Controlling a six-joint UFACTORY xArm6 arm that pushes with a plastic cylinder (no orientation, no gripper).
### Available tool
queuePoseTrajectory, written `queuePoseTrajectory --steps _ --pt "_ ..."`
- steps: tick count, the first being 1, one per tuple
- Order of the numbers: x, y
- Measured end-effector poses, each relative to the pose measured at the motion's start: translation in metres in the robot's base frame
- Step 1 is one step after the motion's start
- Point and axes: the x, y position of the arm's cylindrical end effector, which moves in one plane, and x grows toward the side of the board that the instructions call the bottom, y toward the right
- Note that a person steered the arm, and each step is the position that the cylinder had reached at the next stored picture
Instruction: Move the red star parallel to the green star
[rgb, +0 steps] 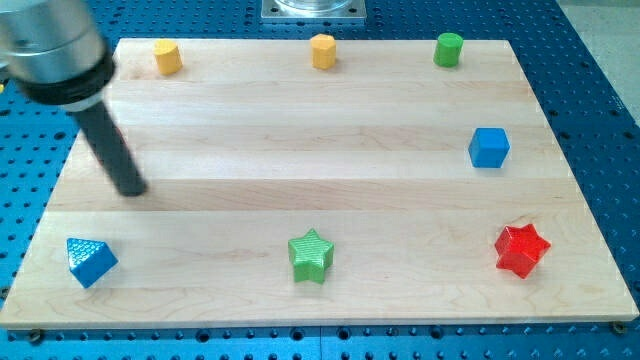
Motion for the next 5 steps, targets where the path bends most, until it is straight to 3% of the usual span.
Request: queuePoseTrajectory --steps 1,3,4,5 --pt "-0.015 0.081" --pt "0.005 0.148" --pt "0.03 0.238" --pt "0.024 0.313"
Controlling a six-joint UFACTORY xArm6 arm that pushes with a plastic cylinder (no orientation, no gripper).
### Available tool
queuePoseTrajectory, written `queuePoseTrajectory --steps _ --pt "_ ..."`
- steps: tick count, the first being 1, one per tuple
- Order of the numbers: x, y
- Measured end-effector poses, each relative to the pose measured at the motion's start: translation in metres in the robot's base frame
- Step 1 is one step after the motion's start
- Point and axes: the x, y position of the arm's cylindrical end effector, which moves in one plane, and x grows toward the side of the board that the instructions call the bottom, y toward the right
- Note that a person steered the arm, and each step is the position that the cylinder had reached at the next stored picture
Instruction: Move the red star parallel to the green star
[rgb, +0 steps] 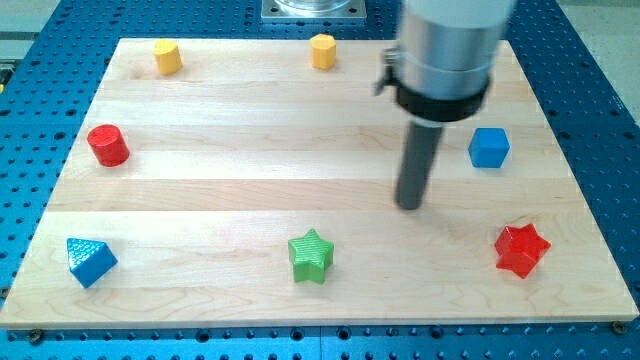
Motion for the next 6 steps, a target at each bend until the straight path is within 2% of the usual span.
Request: queuePoseTrajectory --steps 1,2,3,5,6 --pt "-0.002 0.069" --pt "0.031 0.15" --pt "0.084 0.172" --pt "0.061 0.036" --pt "0.059 0.067"
